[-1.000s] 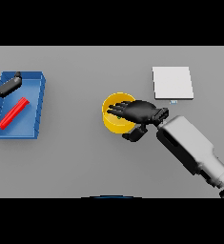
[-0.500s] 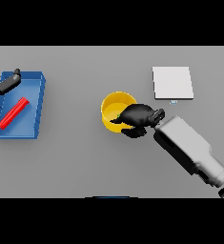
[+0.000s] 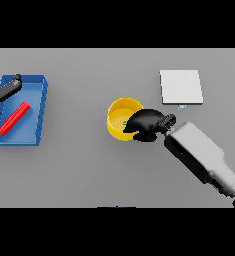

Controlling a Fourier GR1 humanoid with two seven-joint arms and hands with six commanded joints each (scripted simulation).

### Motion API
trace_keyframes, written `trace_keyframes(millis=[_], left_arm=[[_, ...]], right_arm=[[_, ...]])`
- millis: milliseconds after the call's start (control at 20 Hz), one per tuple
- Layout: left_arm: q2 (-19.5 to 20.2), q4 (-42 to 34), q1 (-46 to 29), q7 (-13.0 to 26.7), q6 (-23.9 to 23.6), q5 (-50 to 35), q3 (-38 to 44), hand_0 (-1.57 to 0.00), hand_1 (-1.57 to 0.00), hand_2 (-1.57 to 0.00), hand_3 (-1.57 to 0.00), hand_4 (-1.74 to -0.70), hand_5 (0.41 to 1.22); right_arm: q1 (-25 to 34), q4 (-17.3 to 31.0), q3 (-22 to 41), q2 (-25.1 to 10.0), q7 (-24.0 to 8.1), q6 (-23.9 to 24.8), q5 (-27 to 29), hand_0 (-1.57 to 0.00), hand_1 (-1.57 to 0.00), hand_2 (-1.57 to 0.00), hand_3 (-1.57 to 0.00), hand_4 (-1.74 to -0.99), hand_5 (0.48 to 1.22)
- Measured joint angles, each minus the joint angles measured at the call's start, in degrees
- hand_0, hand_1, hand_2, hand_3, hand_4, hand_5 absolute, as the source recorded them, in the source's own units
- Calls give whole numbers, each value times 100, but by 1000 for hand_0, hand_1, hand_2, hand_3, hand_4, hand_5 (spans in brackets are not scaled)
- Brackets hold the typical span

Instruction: Pick up the red beaker and tilt it to pour out 1 green nut into yellow bowl. Pick up the yellow bowl and place it on the metallic measuring scale.

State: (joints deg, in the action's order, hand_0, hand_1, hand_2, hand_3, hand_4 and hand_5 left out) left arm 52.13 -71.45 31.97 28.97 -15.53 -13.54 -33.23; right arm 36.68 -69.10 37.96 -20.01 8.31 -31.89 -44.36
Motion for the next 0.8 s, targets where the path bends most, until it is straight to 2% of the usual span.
trace_keyframes(millis=[100,200,250,300,400,550,650,750,800], left_arm=[[33,-80,15,41,-26,45,-28,1,1,1,1,-801,724],[62,-119,-5,35,-30,38,-20,1,1,1,1,-799,723],[95,-144,-35,36,-39,29,-9,1,1,1,1,-798,721],[61,-104,-4,67,-18,33,-25,1,1,1,1,-797,719],[74,-84,23,84,44,0,-11,1,1,1,1,-799,720],[71,-106,13,70,13,17,-14,1,1,1,1,-806,723],[2,-60,12,58,-18,30,-31,1,1,1,1,-805,723],[89,-92,30,38,-12,51,0,1,1,1,1,-800,723],[103,-80,5,-20,-15,62,2,1,1,1,1,-802,730]], right_arm=[[87,-221,-95,-112,-89,-187,110,-1534,-1531,-1490,-1192,-1729,1212],[115,-424,-204,-244,-124,-336,241,-1547,-1545,-1490,-1329,-1732,1215],[129,-634,-259,-303,-248,-457,311,-1552,-1551,-1506,-1377,-1731,1216],[215,-703,-290,-383,-249,-493,306,-1556,-1555,-1519,-1357,-1730,1217],[254,-1007,-434,-515,-501,-659,408,-1561,-1561,-1538,-1335,-1726,1219],[308,-1136,-605,-635,-764,-718,451,-1566,-1566,-1554,-1262,-1721,1219],[349,-1150,-705,-736,-776,-767,522,-1568,-1568,-1560,-1248,-1720,1219],[412,-1183,-787,-931,-631,-784,561,-1569,-1569,-1564,-1238,-1719,1220],[565,-1035,-826,-978,-535,-681,513,-1569,-1569,-1565,-1263,-1719,1220]])
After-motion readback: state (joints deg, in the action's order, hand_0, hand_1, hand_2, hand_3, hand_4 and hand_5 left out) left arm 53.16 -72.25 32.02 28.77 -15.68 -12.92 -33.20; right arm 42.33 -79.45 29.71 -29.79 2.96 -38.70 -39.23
